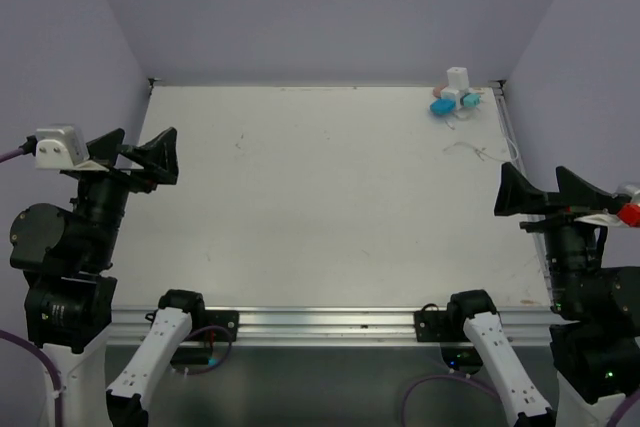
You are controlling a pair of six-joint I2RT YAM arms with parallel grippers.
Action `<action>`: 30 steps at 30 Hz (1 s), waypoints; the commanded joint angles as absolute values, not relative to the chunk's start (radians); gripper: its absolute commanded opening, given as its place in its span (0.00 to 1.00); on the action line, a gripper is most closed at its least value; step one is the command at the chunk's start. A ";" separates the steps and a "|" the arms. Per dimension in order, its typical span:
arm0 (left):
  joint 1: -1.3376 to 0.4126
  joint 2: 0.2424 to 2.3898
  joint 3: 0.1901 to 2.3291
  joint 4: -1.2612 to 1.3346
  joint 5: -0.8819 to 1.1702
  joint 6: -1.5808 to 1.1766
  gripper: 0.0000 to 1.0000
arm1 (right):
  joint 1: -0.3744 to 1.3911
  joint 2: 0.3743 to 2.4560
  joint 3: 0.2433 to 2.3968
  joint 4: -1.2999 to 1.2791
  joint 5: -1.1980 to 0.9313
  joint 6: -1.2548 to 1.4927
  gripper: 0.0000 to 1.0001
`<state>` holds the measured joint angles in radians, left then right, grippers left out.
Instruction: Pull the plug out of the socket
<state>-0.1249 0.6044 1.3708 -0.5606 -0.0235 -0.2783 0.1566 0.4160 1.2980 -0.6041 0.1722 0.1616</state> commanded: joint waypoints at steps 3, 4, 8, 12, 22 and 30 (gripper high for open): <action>-0.127 0.623 1.321 -0.499 -0.006 -0.304 1.00 | 0.160 0.445 1.250 -0.572 0.193 0.198 0.99; -0.129 0.624 1.312 -0.494 -0.006 -0.307 1.00 | 0.160 0.449 1.241 -0.574 0.196 0.205 0.99; -0.127 0.635 1.263 -0.468 0.032 -0.316 1.00 | 0.160 0.502 1.198 -0.598 0.209 0.261 0.99; -0.127 0.640 1.180 -0.430 0.049 -0.324 1.00 | 0.160 0.544 1.128 -0.588 0.186 0.346 0.99; -0.127 0.663 0.944 -0.336 0.109 -0.319 1.00 | 0.160 0.845 1.035 -0.531 0.214 0.475 0.99; -0.130 0.698 0.782 -0.209 0.092 -0.301 0.99 | 0.114 1.219 1.106 -0.338 0.330 0.642 0.99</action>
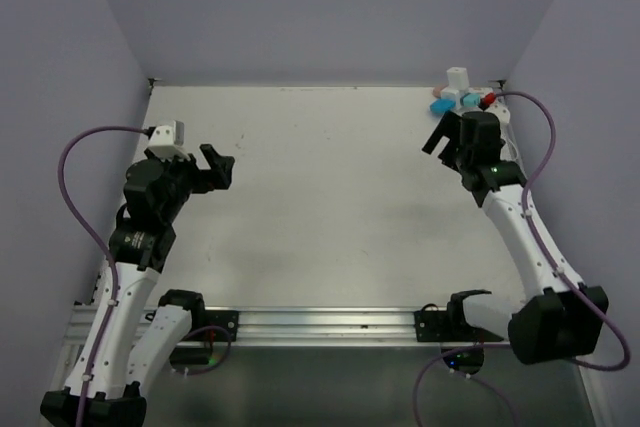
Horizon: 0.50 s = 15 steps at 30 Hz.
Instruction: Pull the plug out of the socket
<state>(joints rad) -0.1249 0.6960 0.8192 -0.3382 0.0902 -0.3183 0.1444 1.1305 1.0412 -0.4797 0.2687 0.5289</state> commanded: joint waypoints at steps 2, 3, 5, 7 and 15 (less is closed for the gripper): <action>-0.135 0.709 0.752 -0.189 0.084 -0.308 1.00 | 0.062 1.342 1.124 -0.260 0.283 0.719 0.99; -0.140 0.718 0.744 -0.173 0.083 -0.310 1.00 | 0.031 1.382 1.141 -0.227 0.270 0.742 0.99; -0.144 0.726 0.720 -0.157 0.078 -0.311 1.00 | 0.012 1.501 1.161 -0.133 0.262 0.773 0.99; -0.147 0.736 0.701 -0.141 0.069 -0.310 1.00 | 0.005 1.580 1.209 -0.075 0.275 0.792 0.99; -0.146 0.810 0.684 -0.112 0.035 -0.293 1.00 | -0.052 1.931 1.434 0.127 0.295 0.815 0.99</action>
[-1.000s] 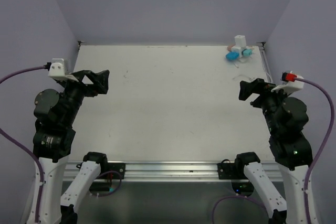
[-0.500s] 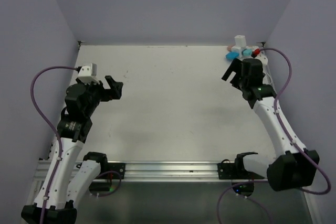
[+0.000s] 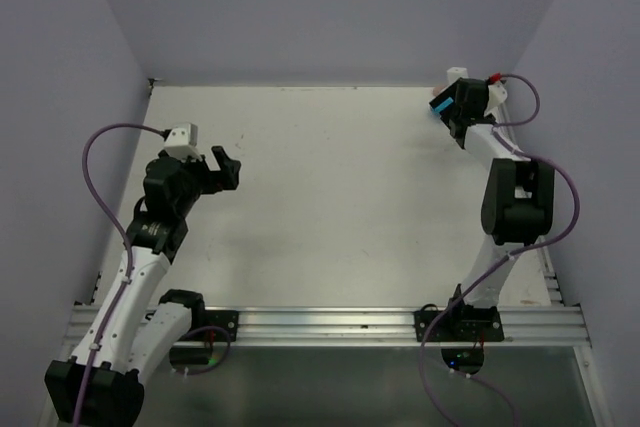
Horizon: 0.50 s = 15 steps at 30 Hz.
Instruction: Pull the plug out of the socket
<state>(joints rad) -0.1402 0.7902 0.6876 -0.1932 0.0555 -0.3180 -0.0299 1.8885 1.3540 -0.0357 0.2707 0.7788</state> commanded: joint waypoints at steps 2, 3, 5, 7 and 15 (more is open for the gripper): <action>-0.144 0.824 0.686 -0.112 0.029 -0.287 1.00 | -0.064 1.986 1.483 0.138 0.293 0.827 0.99; -0.140 0.837 0.689 -0.120 0.028 -0.285 1.00 | -0.075 2.040 1.537 0.135 0.285 0.830 0.99; -0.133 0.850 0.695 -0.123 0.014 -0.285 1.00 | -0.087 2.089 1.589 0.132 0.273 0.842 0.99; -0.123 0.864 0.698 -0.129 0.011 -0.290 1.00 | -0.104 2.158 1.656 0.136 0.250 0.854 0.99; -0.100 0.900 0.709 -0.132 0.009 -0.288 1.00 | -0.123 2.292 1.770 0.147 0.216 0.914 0.99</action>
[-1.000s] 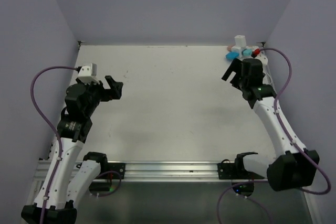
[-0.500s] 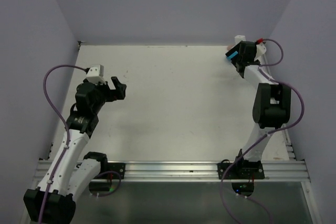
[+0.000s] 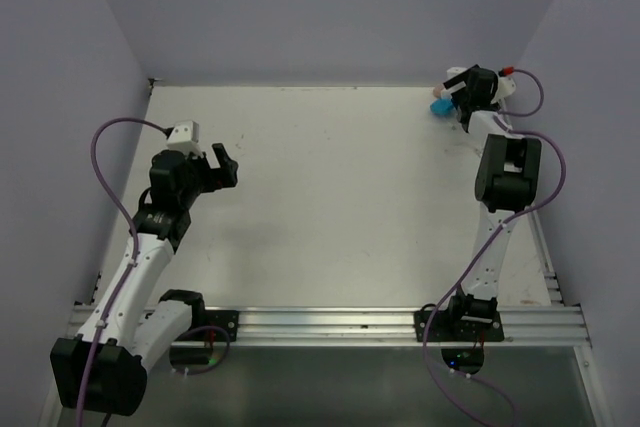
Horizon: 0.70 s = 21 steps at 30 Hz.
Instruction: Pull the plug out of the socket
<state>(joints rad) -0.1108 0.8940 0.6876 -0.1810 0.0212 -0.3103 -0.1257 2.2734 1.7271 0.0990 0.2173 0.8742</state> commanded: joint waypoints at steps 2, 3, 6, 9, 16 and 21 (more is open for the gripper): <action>-0.098 0.905 0.709 -0.132 0.009 -0.287 1.00 | -0.121 2.301 1.767 0.155 0.230 0.917 0.99; -0.098 0.905 0.709 -0.133 0.009 -0.287 1.00 | -0.123 2.304 1.766 0.158 0.232 0.919 0.99; -0.097 0.907 0.707 -0.133 0.009 -0.285 1.00 | -0.126 2.322 1.779 0.158 0.233 0.917 0.98; -0.095 0.910 0.709 -0.133 0.008 -0.285 1.00 | -0.132 2.338 1.787 0.167 0.226 0.926 0.94; -0.091 0.914 0.709 -0.133 0.012 -0.285 1.00 | -0.152 2.359 1.790 0.198 0.206 0.942 0.85; -0.089 0.913 0.706 -0.130 0.018 -0.285 1.00 | -0.163 2.368 1.789 0.196 0.192 0.959 0.77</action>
<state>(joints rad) -0.0982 0.9134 0.6876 -0.1806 0.0212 -0.3031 -0.1509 2.3562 1.7519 0.1516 0.1886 0.9318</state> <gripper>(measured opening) 0.994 0.784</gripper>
